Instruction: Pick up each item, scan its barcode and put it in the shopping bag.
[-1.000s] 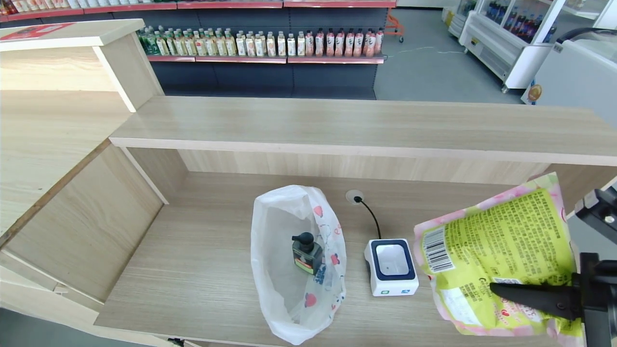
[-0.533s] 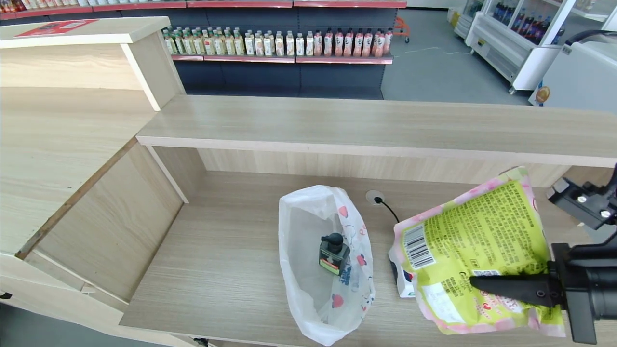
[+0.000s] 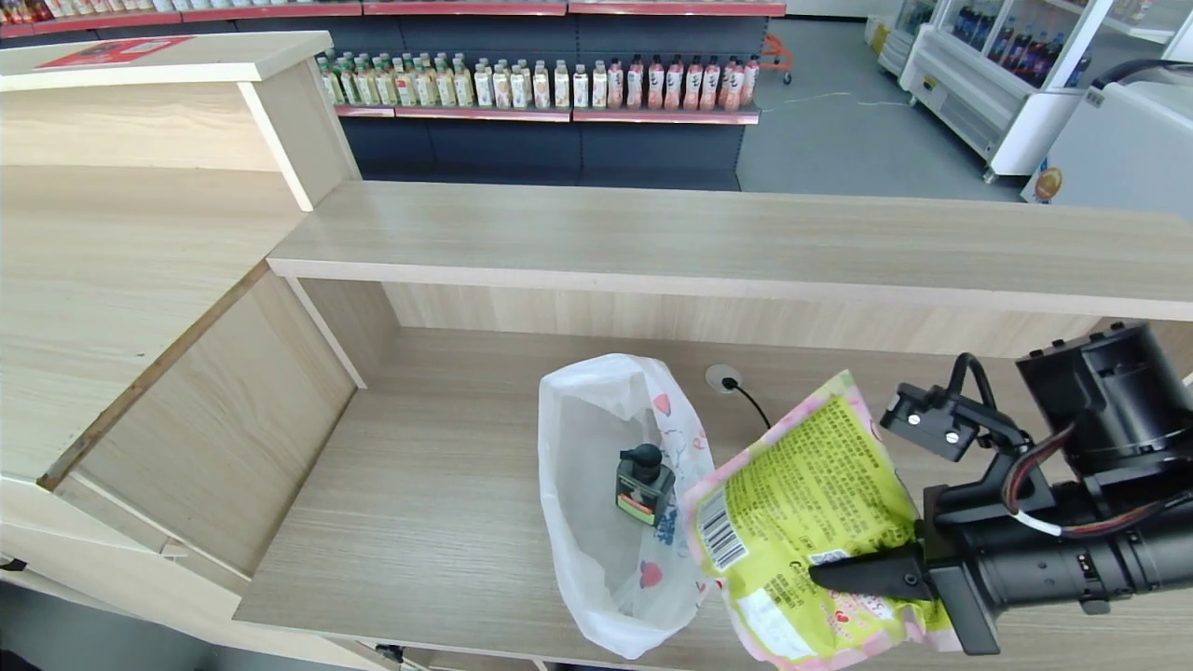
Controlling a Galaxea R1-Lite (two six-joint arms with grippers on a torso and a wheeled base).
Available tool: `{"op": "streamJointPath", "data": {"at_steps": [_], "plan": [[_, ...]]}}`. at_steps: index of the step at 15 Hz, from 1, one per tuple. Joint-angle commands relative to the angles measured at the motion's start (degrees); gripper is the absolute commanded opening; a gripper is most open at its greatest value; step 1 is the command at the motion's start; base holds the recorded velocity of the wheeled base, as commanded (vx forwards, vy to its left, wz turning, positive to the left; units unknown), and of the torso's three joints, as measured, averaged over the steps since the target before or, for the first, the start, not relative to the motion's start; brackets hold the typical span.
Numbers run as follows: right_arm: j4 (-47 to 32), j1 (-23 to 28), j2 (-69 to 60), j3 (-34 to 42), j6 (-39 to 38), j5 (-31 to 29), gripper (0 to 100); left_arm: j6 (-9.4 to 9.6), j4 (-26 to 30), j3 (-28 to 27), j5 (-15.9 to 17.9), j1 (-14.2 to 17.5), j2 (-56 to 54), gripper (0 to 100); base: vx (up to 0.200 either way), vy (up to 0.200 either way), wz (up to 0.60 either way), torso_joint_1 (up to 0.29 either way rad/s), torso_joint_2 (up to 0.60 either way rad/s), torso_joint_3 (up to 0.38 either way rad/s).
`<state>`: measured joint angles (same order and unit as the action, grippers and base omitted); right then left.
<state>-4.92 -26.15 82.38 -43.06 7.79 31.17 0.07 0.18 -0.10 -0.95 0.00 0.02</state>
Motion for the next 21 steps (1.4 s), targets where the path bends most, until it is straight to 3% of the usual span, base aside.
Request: {"op": "streamJointPath", "data": {"at_steps": [1,5,10,16,21], "plan": [[0.97,-0.83,5.07,-0.19,2.14,-0.06,0,0.01,-0.01,0.01,-0.02,0.0,-0.02,100,0.0,0.0,0.0,0.0,0.0,0.0],[7.83,-1.71,12.1,-0.89,5.13,-0.5,0,-0.07,-0.01,0.01,-0.02,0.0,-0.02,100,0.0,0.0,0.0,0.0,0.0,0.0],[15.21,-2.5,20.45,-1.68,14.45,-1.29,0,0.01,-0.01,0.01,-0.02,0.0,-0.02,100,0.0,0.0,0.0,0.0,0.0,0.0],[24.09,-6.02,28.09,-3.09,15.33,-5.07,0,-0.07,-0.01,0.01,-0.02,0.0,-0.02,100,0.0,0.0,0.0,0.0,0.0,0.0],[24.96,-7.69,31.61,-5.99,15.41,-8.23,0,0.01,-0.01,0.01,-0.02,0.0,-0.02,100,0.0,0.0,0.0,0.0,0.0,0.0]]}}
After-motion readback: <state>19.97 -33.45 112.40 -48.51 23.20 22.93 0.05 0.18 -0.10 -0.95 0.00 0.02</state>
